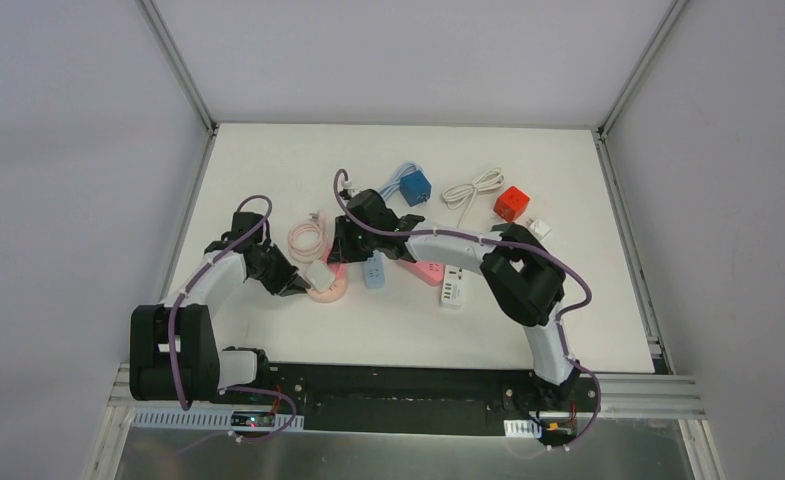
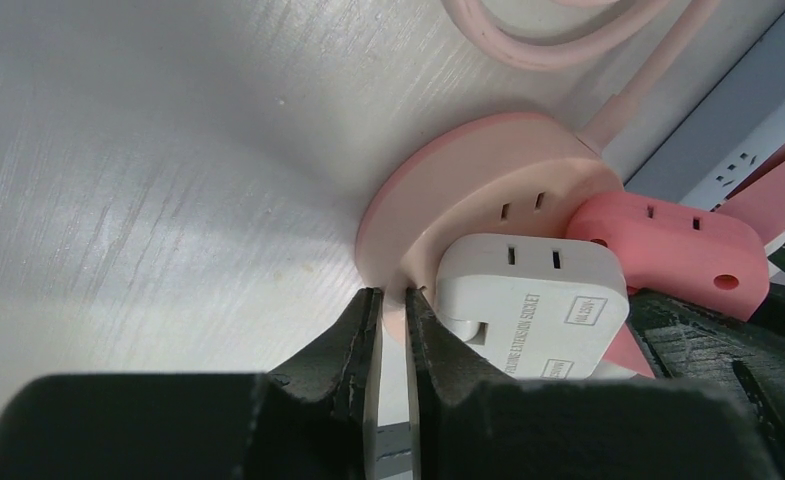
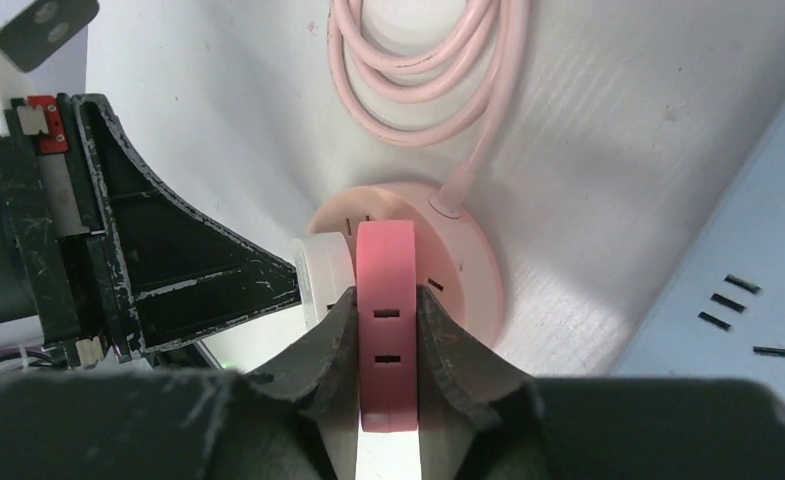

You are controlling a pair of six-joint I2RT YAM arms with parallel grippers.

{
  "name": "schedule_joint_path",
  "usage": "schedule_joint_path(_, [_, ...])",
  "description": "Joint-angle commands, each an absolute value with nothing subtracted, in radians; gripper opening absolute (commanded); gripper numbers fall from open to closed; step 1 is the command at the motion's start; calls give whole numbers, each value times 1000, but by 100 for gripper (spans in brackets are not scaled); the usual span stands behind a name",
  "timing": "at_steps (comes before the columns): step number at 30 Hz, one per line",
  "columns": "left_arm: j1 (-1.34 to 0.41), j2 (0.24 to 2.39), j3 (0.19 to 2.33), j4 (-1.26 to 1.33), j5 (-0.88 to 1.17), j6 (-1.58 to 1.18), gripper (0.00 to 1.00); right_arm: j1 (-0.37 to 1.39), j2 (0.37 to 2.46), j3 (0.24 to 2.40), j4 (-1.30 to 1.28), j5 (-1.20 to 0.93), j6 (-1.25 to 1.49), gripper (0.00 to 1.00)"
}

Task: Pull the plug off the socket

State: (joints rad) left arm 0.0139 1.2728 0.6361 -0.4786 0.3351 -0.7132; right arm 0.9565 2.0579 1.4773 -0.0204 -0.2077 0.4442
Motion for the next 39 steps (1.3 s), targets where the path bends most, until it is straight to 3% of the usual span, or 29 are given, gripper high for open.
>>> schedule_joint_path(1, [3, 1314, 589, -498, 297, -695, 11, 1040, 1998, 1536, 34, -205, 371, 0])
schedule_joint_path(5, [3, 1318, 586, -495, 296, -699, 10, 1086, 2027, 1583, -106, -59, 274, 0])
schedule_joint_path(9, [3, 1327, 586, -498, 293, -701, 9, 1085, 2000, 1569, -97, -62, 285, 0])
schedule_joint_path(18, [4, 1316, 580, -488, 292, -710, 8, 994, 1951, 1483, 147, -443, 430, 0])
schedule_joint_path(22, [3, 1319, 581, -489, 293, -707, 7, 987, 1959, 1442, 222, -466, 488, 0])
schedule_joint_path(30, [3, 1330, 578, -486, 296, -705, 7, 988, 1944, 1420, 175, -305, 483, 0])
schedule_joint_path(39, [3, 1345, 581, -476, 313, -709, 9, 926, 1988, 1391, 397, -607, 719, 0])
